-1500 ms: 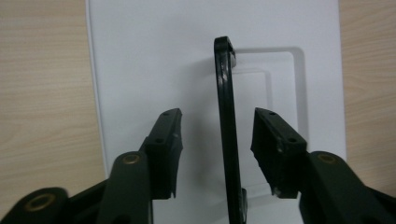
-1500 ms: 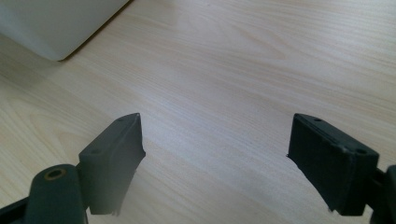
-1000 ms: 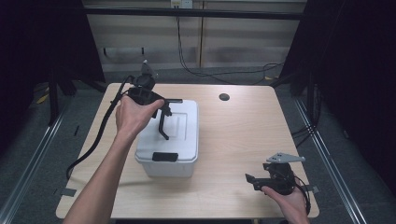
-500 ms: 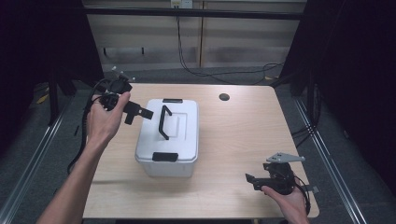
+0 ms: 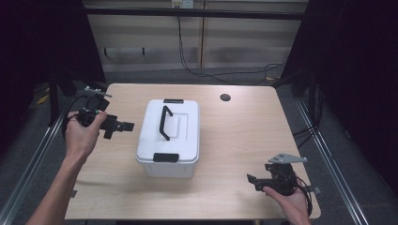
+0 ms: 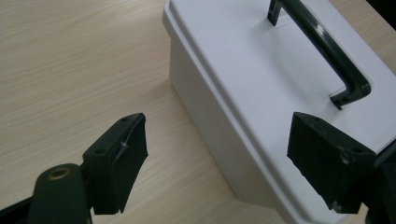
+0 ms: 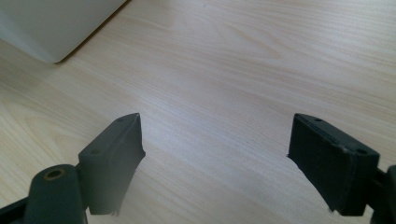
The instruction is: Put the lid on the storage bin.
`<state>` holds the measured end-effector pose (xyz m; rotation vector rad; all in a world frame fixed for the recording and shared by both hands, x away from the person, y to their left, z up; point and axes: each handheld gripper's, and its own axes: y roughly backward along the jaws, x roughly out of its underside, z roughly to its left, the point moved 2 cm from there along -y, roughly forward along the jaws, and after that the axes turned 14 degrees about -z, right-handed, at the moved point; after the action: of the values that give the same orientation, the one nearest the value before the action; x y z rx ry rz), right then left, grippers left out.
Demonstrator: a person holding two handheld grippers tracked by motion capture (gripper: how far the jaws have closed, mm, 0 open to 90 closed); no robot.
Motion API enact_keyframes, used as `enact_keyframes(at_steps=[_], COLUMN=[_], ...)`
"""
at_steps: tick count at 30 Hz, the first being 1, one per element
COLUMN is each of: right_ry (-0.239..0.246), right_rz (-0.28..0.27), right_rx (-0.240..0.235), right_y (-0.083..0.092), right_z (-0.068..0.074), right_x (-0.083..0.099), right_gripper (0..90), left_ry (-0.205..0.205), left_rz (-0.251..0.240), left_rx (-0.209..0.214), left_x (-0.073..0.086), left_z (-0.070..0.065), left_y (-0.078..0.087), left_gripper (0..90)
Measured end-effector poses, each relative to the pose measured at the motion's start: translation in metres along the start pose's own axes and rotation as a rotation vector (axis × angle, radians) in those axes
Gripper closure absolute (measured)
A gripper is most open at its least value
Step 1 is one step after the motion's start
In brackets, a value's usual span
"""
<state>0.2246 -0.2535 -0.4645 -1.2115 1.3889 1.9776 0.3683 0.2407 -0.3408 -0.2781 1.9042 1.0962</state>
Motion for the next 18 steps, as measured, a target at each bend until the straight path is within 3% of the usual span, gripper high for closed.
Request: enact_keyframes(at_steps=[5,8,11,15,18], right_ry=[-0.001,0.005,0.006,0.008,0.003], right_rz=[0.000,-0.006,-0.003,0.003,0.007], right_rx=[0.003,0.002,0.006,0.007,0.011], right_y=[0.000,-0.001,-0.001,-0.001,-0.001], right_z=[0.000,-0.001,-0.001,0.000,0.000], right_x=[0.000,0.000,0.001,0.001,0.001], right_gripper=[17.2,17.2,17.2,17.2,17.2], left_ry=[0.009,0.021,0.034,0.060,0.044], left_rz=[-0.033,-0.025,-0.073,-0.090,-0.089], left_rx=[-0.004,-0.010,-0.034,-0.016,-0.022], left_x=[0.018,0.026,0.042,0.056,0.070], left_z=[0.008,0.013,0.020,0.024,0.025], left_y=[0.009,0.012,0.018,0.022,0.025], left_gripper=[19.5,19.2,17.8,17.8,17.8])
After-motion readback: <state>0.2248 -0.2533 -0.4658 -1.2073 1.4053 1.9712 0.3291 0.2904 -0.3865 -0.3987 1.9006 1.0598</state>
